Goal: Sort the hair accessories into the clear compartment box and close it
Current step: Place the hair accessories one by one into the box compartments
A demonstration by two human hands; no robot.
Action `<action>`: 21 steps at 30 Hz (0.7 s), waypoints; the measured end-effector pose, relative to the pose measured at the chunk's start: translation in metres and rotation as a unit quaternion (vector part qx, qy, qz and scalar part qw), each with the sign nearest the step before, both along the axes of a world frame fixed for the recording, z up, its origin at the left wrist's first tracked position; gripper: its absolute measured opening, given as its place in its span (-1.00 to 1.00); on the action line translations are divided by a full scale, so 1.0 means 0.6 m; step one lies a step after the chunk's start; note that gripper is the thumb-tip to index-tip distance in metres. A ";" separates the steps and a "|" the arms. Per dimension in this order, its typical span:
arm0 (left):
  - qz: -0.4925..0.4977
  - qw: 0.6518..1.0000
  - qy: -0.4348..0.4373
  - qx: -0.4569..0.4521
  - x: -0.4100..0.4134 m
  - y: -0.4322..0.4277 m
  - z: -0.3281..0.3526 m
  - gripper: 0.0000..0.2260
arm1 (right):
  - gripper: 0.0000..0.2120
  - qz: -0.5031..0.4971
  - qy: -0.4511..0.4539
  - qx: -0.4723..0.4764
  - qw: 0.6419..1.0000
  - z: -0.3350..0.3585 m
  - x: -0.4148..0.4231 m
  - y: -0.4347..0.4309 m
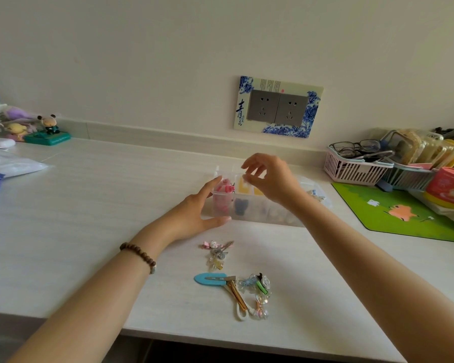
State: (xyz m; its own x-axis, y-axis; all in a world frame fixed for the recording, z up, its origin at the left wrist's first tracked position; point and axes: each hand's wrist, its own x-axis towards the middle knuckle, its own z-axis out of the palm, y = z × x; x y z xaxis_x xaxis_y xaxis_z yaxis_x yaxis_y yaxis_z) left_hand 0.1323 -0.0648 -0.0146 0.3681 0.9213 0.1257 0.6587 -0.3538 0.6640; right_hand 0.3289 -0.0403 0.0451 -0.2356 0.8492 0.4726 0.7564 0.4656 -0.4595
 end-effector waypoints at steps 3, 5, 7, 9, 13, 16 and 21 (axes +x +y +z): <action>-0.006 1.000 -0.015 0.011 0.001 0.001 -0.002 -0.18 | -0.84 -0.009 -0.098 0.095 0.991 -0.015 -0.005 -0.024; -0.014 1.000 -0.022 0.010 0.000 0.002 -0.002 -0.20 | -0.87 0.057 -0.069 0.075 0.993 -0.019 -0.009 -0.052; -0.017 0.999 -0.029 0.003 -0.004 0.004 -0.004 -0.20 | -0.91 0.140 -0.046 -0.041 0.988 -0.028 -0.005 -0.073; -0.016 1.000 -0.023 0.001 -0.008 0.005 -0.005 -0.20 | -0.90 0.194 -0.048 -0.137 0.970 -0.045 0.003 -0.084; -0.006 1.000 -0.010 -0.004 -0.011 0.006 -0.006 -0.22 | -0.78 0.222 -0.058 -0.182 0.956 -0.077 0.001 -0.092; -0.006 1.000 -0.019 -0.001 -0.009 0.004 -0.005 -0.24 | -0.82 0.231 -0.067 -0.195 0.951 -0.087 -0.009 -0.094; -0.004 0.999 -0.032 -0.008 -0.008 0.001 -0.005 -0.27 | -0.84 0.205 -0.044 -0.201 0.957 -0.088 -0.003 -0.090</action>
State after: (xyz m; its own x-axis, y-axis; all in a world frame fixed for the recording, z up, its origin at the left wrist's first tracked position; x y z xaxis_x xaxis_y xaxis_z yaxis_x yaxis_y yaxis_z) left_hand 0.1277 -0.0642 -0.0177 0.3670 0.9205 0.1343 0.6115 -0.3475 0.7108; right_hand 0.3273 -0.0942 -0.0078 -0.6121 0.7857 0.0892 0.5925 0.5304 -0.6063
